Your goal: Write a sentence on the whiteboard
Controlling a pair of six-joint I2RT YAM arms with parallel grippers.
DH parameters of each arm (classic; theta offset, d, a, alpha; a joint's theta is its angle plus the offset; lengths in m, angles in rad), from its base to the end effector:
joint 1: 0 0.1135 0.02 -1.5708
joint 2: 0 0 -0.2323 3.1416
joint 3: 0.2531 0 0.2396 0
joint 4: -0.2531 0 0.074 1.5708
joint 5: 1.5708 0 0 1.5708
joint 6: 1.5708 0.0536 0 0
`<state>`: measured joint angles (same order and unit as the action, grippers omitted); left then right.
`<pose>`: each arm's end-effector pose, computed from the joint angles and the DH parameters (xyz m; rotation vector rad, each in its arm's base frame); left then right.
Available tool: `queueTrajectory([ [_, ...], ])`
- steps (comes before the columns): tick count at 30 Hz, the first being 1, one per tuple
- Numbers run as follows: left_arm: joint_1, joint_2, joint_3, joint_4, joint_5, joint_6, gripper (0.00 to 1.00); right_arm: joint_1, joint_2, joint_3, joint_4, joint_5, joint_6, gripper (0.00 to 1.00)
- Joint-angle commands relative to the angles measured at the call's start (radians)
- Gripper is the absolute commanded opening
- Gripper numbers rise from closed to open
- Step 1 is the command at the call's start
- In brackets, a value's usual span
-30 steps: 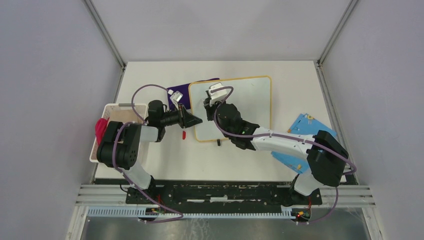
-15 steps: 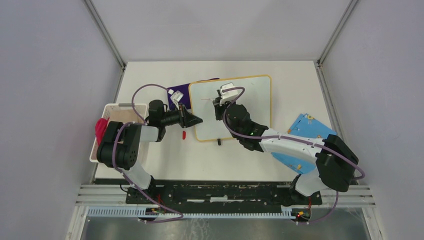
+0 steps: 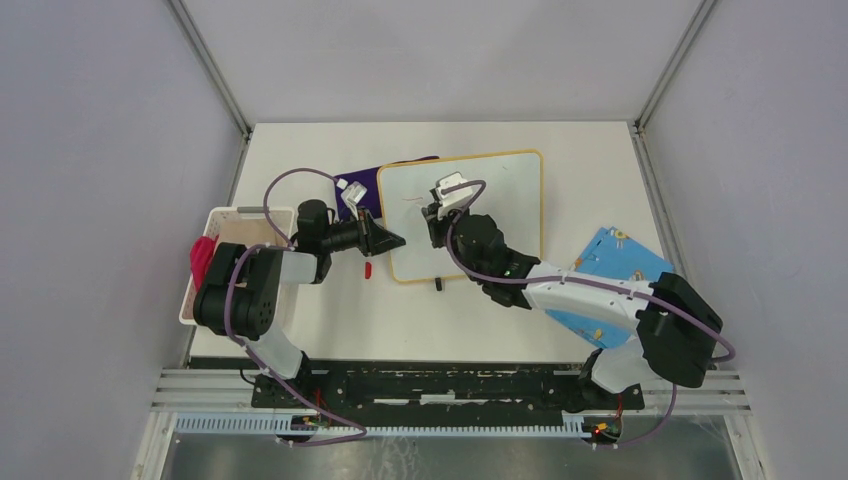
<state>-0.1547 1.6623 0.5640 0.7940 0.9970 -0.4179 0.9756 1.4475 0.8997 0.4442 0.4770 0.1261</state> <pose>0.2881 -0.0905 0.1347 0.4768 1.8785 -1.3129 0.2119 0.2691 0.2619 -0.3488 1.6445 0.4346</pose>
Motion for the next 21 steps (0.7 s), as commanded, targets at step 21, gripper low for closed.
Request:
queueTrajectory([
  [21, 0.002, 0.002, 0.015, -0.092, -0.116, 0.089, 0.02, 0.007, 0.023, 0.002, -0.004, 0.003, -0.005, 0.00],
])
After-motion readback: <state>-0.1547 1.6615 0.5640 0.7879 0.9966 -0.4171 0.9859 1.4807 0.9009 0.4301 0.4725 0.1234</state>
